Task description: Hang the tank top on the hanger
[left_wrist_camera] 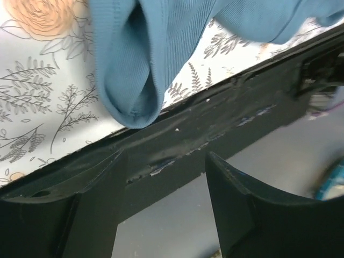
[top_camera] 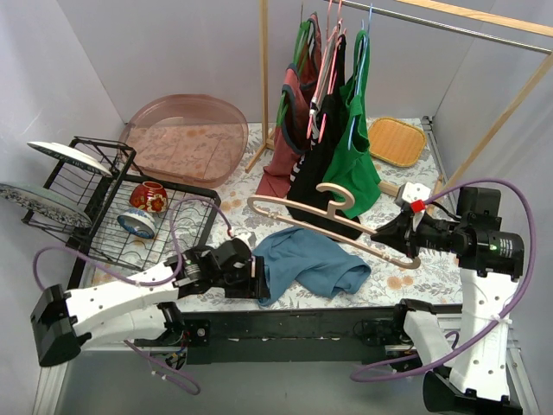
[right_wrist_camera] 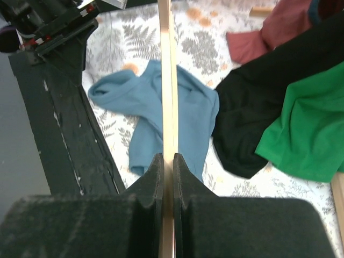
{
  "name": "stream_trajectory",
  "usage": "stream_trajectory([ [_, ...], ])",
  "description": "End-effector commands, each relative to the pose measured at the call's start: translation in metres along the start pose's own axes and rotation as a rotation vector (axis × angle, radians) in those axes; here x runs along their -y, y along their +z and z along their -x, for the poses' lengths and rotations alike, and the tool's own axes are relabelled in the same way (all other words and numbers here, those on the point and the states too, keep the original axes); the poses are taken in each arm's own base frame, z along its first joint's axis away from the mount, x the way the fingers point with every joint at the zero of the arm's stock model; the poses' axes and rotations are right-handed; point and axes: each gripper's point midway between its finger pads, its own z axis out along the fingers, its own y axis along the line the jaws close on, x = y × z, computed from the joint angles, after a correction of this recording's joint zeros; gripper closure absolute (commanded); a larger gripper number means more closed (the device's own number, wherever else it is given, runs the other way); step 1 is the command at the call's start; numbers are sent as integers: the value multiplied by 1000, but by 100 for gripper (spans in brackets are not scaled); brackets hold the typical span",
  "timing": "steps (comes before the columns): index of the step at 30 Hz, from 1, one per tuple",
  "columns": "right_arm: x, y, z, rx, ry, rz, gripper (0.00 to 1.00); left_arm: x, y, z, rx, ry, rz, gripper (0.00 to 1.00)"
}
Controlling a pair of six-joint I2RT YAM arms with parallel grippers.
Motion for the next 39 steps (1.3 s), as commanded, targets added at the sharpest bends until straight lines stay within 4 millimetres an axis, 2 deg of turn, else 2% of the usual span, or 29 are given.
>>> stream_trajectory([
  [1,8,3,-18,-74,-8,-7,99,18,6,21,135,-8,96,44],
  [4,9,5,-25,-86,-1,-1,99,11,19,22,156,24,182,51],
  [6,9,6,-29,-96,-1,-2,99,4,31,18,139,40,227,51],
  [9,12,5,-40,-132,-2,-24,99,4,44,15,129,63,242,51],
  [13,13,4,-46,-151,-4,-36,99,-1,55,16,137,91,273,55],
  [15,12,4,-48,-158,0,-35,99,0,60,15,131,108,265,61],
  [17,13,5,-51,-165,5,-33,99,8,63,16,136,118,220,71],
  [19,13,5,-55,-174,0,-30,99,16,63,16,138,120,177,90],
  [20,13,5,-57,-179,-1,-30,99,21,60,19,148,117,155,100],
  [23,15,4,-67,-213,-17,-37,99,26,45,30,184,99,108,100],
  [24,16,3,-70,-228,-26,-43,99,22,42,29,178,89,98,100],
  [25,17,2,-71,-235,-33,-49,99,16,37,40,198,59,97,100],
  [26,18,1,-71,-240,-40,-55,99,18,25,50,231,35,55,100],
  [27,19,-1,-69,-248,-53,-67,99,20,20,54,225,13,12,100],
  [28,21,-3,-67,-250,-70,-79,99,6,15,69,256,-36,12,100],
  [30,23,-6,-61,-251,-83,-96,99,5,0,85,298,-55,-41,100],
  [31,24,-9,-51,-240,-102,-114,99,-3,-3,95,312,-87,-39,100],
  [35,22,-18,-26,-202,-146,-157,99,-22,-8,111,316,-118,-22,100],
  [37,21,-20,-21,-198,-160,-162,99,-31,-12,127,353,-154,-25,100],
  [38,18,-19,-22,-200,-151,-156,99,-28,-14,129,341,-162,-61,100],
  [39,14,-17,-24,-204,-152,-138,99,-33,-18,141,374,-189,-73,100],
])
